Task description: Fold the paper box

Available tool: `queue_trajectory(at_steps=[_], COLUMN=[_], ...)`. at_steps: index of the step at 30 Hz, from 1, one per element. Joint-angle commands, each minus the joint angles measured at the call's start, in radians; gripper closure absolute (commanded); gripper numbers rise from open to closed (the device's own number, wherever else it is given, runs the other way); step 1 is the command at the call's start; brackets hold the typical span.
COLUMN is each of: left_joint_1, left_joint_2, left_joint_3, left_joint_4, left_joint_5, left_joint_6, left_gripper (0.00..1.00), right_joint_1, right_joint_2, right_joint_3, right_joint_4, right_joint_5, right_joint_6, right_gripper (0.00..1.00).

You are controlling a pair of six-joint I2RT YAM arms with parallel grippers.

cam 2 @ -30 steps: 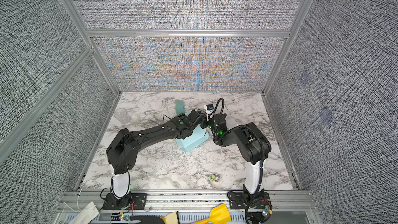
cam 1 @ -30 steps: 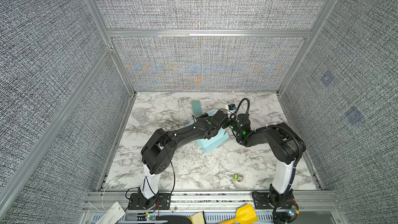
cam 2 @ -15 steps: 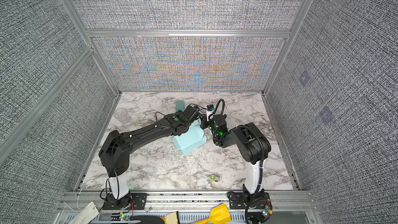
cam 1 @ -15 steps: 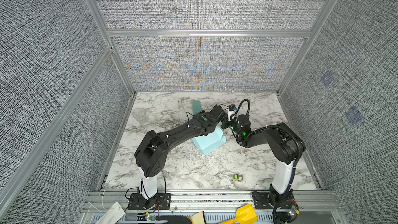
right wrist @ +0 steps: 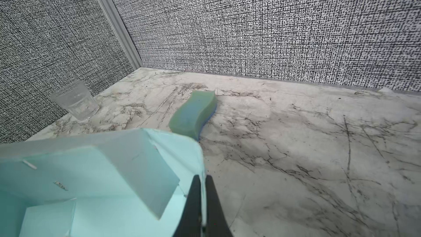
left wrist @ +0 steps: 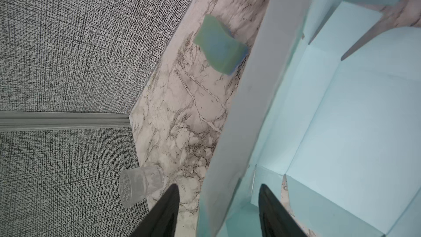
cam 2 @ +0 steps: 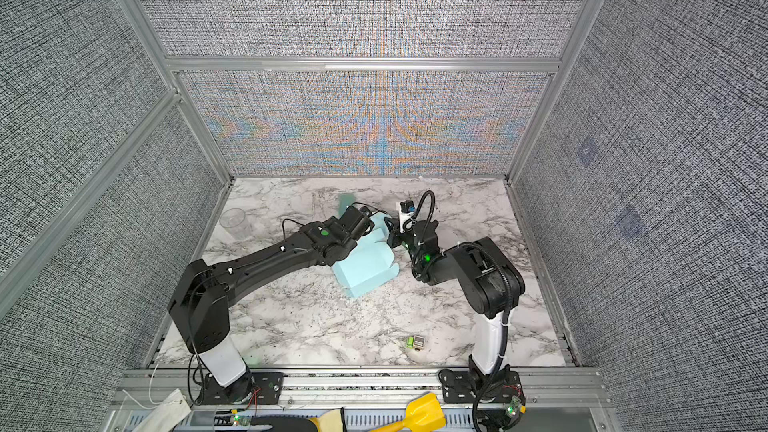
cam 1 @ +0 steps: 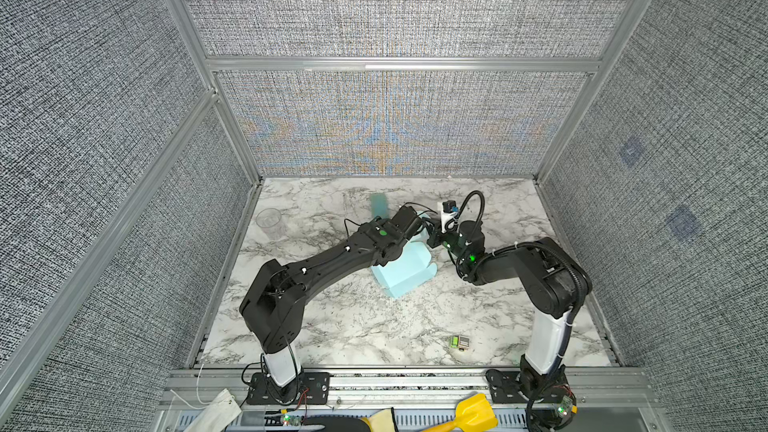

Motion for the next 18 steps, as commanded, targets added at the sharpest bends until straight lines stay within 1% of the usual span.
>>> queue_trajectory(at_steps=[1, 8, 14, 15, 18], left_joint_1=[0.006, 0.011, 0.008, 0.008, 0.008], left_joint_2=[-0.012, 0.03, 0.099, 0.107, 0.119], left_joint_3=[-0.016, 0.006, 0.067, 0.069, 0.071], left_joint_4=[-0.03, -0.002, -0.021, -0.025, -0.03], left_joint_5=[-0.025, -0.067, -0.11, -0.119, -0.142], left_joint_6=[-0.031, -0.012, 0.004, 0.002, -0.008], left_gripper=[0.43, 0.57, 0.81, 0.83, 0.86], right_joint_1=[0.002, 0.003, 0.004, 0.004, 0.003], right_joint_2=[-0.006, -0.009, -0.012, -0.014, -0.016], right_joint_3=[-0.001, -0.001, 0.001, 0.002, 0.005], right_joint_4=[0.021, 0.016, 0.004, 0.002, -0.011], right_joint_5=[0.005, 0.003, 0.008, 0.007, 0.011], right_joint_6=[-0.001, 0.0, -0.001, -0.002, -0.001], right_gripper=[1.0, 1.0, 1.0, 1.0, 1.0])
